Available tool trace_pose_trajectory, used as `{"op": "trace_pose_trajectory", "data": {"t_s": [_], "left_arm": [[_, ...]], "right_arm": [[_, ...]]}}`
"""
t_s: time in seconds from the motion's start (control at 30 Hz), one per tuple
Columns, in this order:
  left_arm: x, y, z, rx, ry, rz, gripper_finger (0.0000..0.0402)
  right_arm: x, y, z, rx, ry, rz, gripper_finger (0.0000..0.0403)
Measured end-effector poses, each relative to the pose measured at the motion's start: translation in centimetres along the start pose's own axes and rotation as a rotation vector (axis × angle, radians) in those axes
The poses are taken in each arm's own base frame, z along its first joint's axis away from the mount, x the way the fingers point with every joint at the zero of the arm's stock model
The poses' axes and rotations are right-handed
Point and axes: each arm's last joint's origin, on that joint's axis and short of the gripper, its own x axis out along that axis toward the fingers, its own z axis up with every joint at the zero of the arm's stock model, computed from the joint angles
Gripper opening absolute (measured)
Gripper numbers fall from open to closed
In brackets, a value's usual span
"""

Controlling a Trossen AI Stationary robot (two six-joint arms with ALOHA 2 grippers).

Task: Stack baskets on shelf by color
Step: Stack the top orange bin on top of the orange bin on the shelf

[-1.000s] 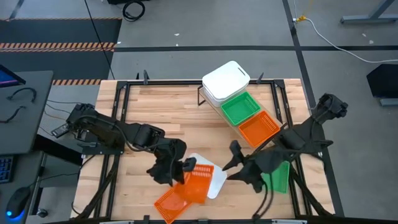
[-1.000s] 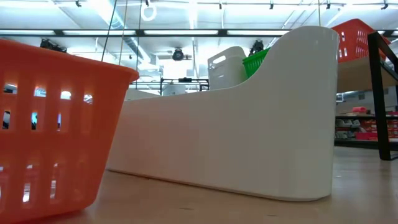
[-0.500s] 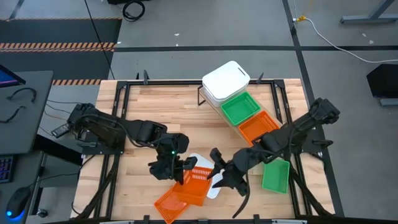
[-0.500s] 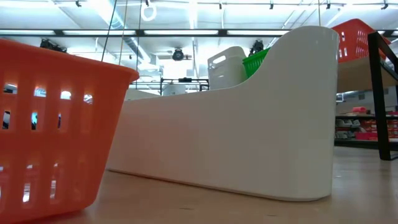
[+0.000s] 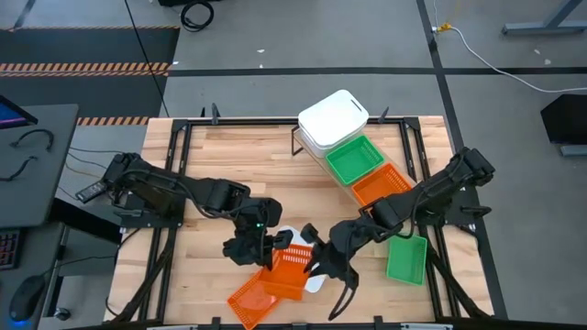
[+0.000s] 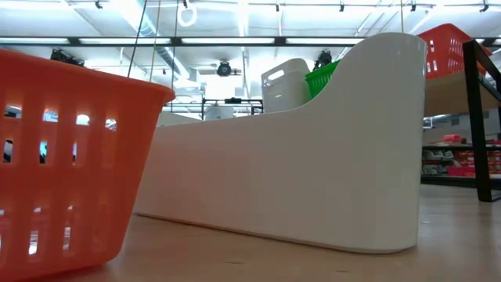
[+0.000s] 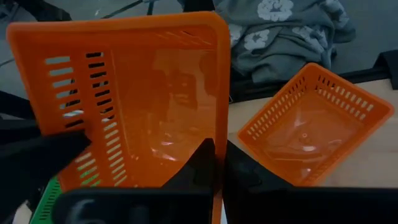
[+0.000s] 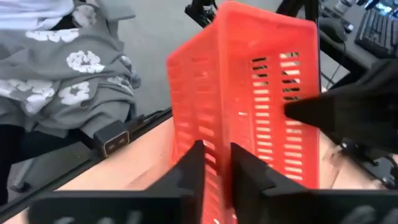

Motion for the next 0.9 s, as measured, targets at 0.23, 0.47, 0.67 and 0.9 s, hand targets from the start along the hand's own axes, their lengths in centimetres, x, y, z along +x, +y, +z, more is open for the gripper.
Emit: {"op": "trace_pose_trajectory", "data": {"t_s": [0.23,0.47,0.67,0.9], "left_arm": [[-0.1,0.1,0.0,-0.063,0.005,0.010,0.0017],[-0.1,0.3,0.0,-0.199,0.032,0.051,0.0063],[0.1,0.3,0.2,-0.290,0.057,0.067,0.0118],[-0.2,0.3,0.1,-0.469,0.164,0.151,0.0169]], "right_arm": [[-0.1,0.0,-0.1,-0.011,0.014,-0.012,0.0016],[-0.7,0.0,0.0,-0.012,0.026,-0.015,0.0009],[-1.1,-0.3,-0.6,-0.002,0.077,-0.013,0.0009],[-4.1,-0.7,-0.5,0.020,0.136,-0.071,0.0009]]}}
